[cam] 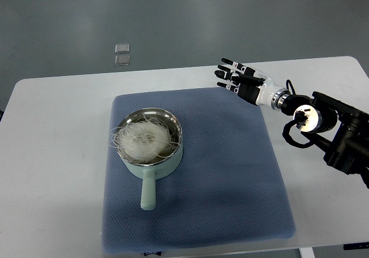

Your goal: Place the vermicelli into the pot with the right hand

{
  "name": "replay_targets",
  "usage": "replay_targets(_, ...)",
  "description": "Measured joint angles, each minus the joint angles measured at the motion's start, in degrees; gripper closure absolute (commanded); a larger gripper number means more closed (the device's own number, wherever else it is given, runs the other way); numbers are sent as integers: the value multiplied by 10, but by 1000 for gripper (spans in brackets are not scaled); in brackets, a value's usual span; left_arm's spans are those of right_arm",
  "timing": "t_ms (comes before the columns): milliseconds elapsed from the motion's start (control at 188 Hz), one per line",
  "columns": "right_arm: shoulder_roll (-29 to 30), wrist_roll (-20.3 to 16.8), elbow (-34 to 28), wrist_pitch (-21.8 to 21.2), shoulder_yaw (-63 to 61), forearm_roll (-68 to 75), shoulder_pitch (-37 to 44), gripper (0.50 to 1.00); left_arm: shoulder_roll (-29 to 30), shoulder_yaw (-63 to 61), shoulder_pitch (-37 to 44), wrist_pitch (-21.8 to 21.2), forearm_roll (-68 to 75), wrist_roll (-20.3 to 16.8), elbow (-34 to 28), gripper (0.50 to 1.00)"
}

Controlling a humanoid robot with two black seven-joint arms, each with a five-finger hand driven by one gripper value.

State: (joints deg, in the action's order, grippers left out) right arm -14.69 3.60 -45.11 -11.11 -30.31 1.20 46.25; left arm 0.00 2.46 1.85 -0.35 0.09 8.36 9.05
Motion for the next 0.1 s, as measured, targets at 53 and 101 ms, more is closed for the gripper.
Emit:
replay_targets(53,0,0,0,-5,2,0,0,574,0,0,0,0,0,0,0,500)
replay_targets(101,0,0,0,-12,4,0,-1,574,0,0,0,0,0,0,0,500)
